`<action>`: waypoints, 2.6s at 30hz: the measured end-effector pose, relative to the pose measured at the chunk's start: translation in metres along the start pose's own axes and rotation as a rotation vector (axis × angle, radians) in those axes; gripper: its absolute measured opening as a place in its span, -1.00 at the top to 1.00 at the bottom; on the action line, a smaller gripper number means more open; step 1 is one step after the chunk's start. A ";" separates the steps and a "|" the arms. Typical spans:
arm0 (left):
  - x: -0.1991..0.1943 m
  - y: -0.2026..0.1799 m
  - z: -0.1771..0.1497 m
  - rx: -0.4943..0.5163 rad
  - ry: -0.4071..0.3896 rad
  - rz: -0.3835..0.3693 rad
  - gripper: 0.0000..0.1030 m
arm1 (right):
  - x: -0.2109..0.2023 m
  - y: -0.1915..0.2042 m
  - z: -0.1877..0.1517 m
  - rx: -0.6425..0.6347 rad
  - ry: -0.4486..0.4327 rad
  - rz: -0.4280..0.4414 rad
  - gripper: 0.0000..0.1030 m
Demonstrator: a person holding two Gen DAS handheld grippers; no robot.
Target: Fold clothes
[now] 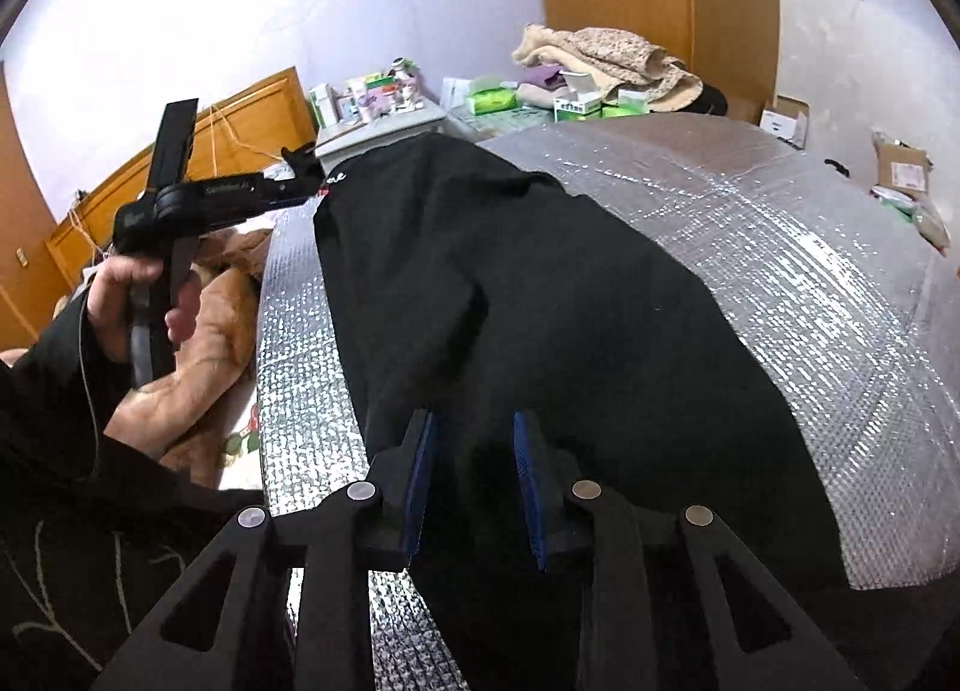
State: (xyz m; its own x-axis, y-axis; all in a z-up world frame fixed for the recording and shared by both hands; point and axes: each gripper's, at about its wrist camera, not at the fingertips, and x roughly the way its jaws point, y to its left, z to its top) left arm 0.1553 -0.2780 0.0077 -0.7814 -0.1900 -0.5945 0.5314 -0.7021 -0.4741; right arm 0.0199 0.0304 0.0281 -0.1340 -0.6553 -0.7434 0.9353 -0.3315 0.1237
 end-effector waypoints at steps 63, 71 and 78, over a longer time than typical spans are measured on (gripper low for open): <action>0.062 -0.091 -0.030 0.312 0.174 -0.148 0.86 | 0.038 -0.137 0.051 0.590 -0.024 -0.031 0.28; 0.060 -0.084 -0.032 0.290 0.163 -0.175 0.86 | 0.051 -0.109 0.046 0.456 0.072 0.011 0.28; 0.061 -0.084 -0.034 0.304 0.153 -0.168 0.86 | 0.046 -0.099 0.043 0.396 0.078 -0.015 0.28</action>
State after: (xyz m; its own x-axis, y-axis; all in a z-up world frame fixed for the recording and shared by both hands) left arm 0.0735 -0.2076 -0.0108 -0.7792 0.0338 -0.6258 0.2604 -0.8908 -0.3723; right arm -0.0933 0.0036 0.0101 -0.1069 -0.5999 -0.7929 0.7331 -0.5863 0.3447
